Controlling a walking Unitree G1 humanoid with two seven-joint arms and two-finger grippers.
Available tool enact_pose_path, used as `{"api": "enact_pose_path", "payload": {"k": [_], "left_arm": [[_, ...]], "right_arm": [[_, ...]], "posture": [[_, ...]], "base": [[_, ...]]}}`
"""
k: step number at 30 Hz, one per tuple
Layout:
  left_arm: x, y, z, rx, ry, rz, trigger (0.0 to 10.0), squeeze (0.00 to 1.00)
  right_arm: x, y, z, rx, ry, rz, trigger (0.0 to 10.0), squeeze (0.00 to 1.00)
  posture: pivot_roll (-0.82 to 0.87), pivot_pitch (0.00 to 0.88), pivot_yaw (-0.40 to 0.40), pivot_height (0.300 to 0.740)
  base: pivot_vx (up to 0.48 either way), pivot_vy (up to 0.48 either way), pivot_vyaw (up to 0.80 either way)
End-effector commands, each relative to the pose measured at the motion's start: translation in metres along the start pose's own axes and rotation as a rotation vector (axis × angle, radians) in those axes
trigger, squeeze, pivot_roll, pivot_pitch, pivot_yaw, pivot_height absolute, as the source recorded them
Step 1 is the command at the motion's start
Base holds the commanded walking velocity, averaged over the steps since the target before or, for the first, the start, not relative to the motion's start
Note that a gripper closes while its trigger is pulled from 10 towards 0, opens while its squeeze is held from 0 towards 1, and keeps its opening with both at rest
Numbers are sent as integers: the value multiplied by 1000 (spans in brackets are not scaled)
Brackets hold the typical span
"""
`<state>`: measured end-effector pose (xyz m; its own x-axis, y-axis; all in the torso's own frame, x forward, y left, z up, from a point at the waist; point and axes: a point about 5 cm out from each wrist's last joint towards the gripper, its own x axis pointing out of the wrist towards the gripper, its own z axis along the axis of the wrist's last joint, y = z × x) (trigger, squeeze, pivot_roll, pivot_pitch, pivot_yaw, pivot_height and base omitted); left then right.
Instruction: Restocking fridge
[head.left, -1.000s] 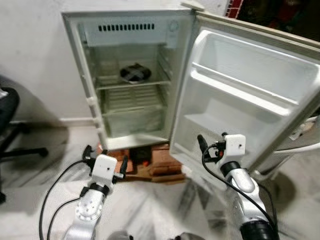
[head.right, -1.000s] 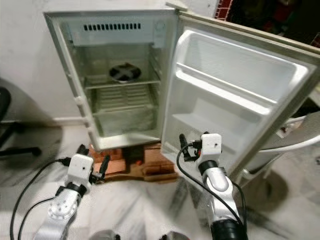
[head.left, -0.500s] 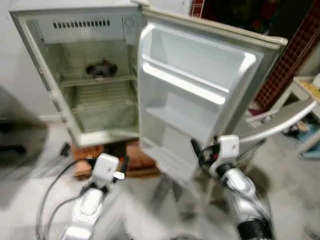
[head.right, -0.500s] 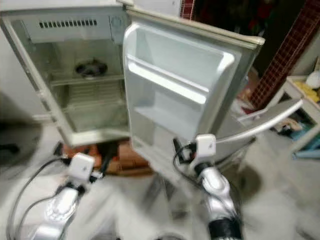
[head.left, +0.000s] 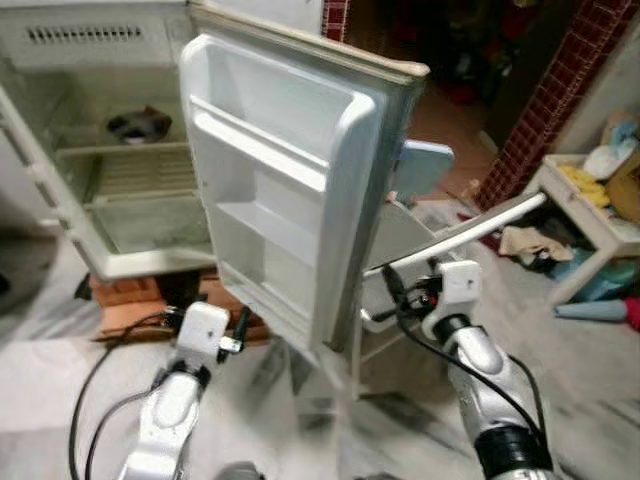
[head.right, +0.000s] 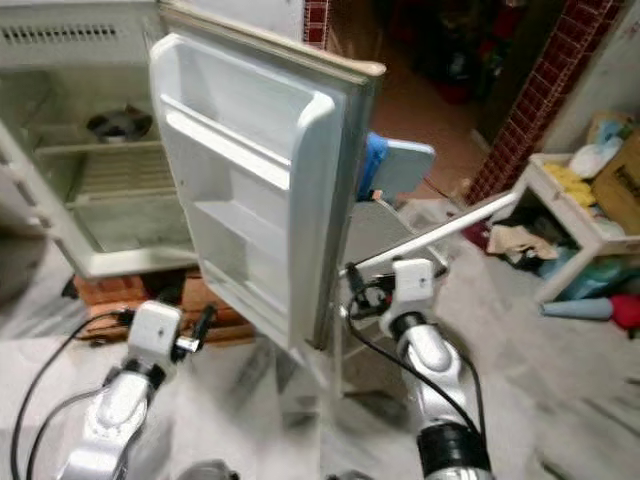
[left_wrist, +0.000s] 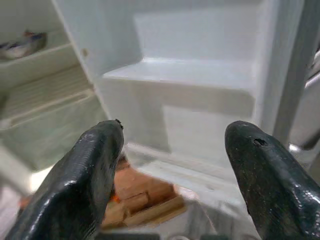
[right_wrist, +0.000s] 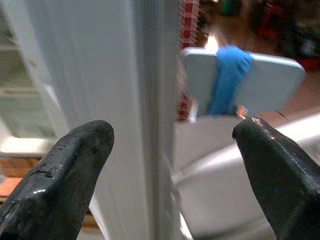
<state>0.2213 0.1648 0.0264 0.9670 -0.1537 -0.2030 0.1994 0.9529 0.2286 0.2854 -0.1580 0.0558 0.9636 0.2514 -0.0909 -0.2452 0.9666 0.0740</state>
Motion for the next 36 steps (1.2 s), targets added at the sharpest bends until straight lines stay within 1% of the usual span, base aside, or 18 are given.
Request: {"api": "enact_pose_path", "payload": {"k": [1,5,12,15,16,19,22,24,26,27,29,30,31,33,34,35,36], "left_arm": [[2,2,3,-8,-8,11,10000,0],[2,4,2,-20,-6,34,10000,0],[2,8,-1,-18,16,79,10000,0],[1,11,-4,-17,33,92,10000,0],[1,11,-4,-17,33,92,10000,0],[0,13,-6,-6,45,93,10000,0],[0,13,-7,-3,50,96,10000,0],[0,13,-7,-1,51,94,10000,0],[1,13,-8,0,55,93,10000,0],[1,12,-8,1,58,90,10000,0],[2,11,-9,3,63,84,10000,0],[3,10,-9,8,67,76,10000,0],[4,9,-9,17,71,66,10000,0],[4,9,-8,19,70,62,10000,0],[5,10,-8,17,69,63,10000,0],[5,10,-8,16,69,64,10000,0],[5,10,-8,16,69,64,10000,0]], "right_arm": [[9,-3,16,-12,-57,-20,10000,0],[16,-4,28,-8,-98,-29,10000,0],[26,-2,42,-4,-151,-47,10000,0],[32,-6,53,-14,-183,-117,10000,0],[32,-6,53,-14,-183,-117,10000,0],[35,-14,62,-45,-202,-184,10000,0],[35,-19,64,-62,-206,-213,10000,0],[34,-22,63,-28,-195,-222,10000,0],[34,-23,59,-30,-179,-197,10000,0],[34,-25,58,-41,-176,-206,10000,0],[37,-30,59,-29,-173,-240,10000,0],[41,-34,66,-8,-189,-274,10000,0],[48,-37,78,22,-219,-310,10000,0],[56,-37,91,28,-251,-321,10000,0],[63,-35,103,42,-280,-331,10000,0],[67,-34,108,60,-289,-335,10000,0],[67,-34,108,60,-289,-335,10000,0]], "posture": [[106,0,-7,740],[111,0,-8,740],[116,0,-8,740],[123,0,-8,740],[123,0,-8,740],[127,0,-8,740],[127,0,-8,740],[125,0,-8,740],[121,0,-5,740],[121,0,-4,740],[118,0,-1,740],[119,0,1,740],[123,0,1,740],[125,0,2,740],[127,0,1,740],[132,0,-2,740],[132,0,-2,740]], "base": [[0,0,800],[0,0,800],[0,0,725],[0,0,0],[0,0,0],[0,0,0],[0,0,0],[0,0,0],[0,0,0],[0,0,0],[0,0,0],[0,0,0],[0,0,0],[0,0,0],[0,0,0],[0,0,0],[0,0,0]]}}
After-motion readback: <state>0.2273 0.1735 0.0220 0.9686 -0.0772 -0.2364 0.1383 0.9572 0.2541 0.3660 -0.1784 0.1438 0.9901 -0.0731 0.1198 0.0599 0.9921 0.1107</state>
